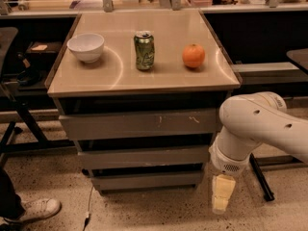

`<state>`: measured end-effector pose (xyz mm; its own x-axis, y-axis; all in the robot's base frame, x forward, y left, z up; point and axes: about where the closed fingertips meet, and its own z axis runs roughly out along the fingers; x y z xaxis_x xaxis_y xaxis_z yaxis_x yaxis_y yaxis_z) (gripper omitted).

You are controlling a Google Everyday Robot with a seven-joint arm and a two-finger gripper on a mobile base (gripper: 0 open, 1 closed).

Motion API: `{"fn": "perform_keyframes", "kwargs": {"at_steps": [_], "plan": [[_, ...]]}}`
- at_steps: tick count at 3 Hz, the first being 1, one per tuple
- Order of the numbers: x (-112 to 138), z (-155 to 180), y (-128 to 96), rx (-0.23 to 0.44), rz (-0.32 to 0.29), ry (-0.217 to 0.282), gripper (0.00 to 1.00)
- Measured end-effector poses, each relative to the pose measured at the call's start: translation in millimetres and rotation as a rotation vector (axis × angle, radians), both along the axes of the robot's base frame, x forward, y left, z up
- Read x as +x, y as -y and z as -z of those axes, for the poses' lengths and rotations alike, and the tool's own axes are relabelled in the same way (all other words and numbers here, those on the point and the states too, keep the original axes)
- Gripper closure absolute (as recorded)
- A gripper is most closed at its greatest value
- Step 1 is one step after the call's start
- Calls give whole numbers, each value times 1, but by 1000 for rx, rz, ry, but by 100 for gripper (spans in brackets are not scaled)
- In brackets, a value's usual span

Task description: Open middle drawer

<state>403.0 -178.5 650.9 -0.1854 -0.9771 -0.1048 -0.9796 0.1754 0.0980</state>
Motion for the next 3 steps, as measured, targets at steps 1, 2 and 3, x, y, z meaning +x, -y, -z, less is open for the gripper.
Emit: {"fn": "perform_keyframes", "kwargs": {"at_steps": [1, 2, 3], "plan": [[10, 21, -16, 27, 13, 22, 0], [32, 54, -38, 63, 2, 52, 0], [75, 117, -63, 110, -20, 66, 0]]}}
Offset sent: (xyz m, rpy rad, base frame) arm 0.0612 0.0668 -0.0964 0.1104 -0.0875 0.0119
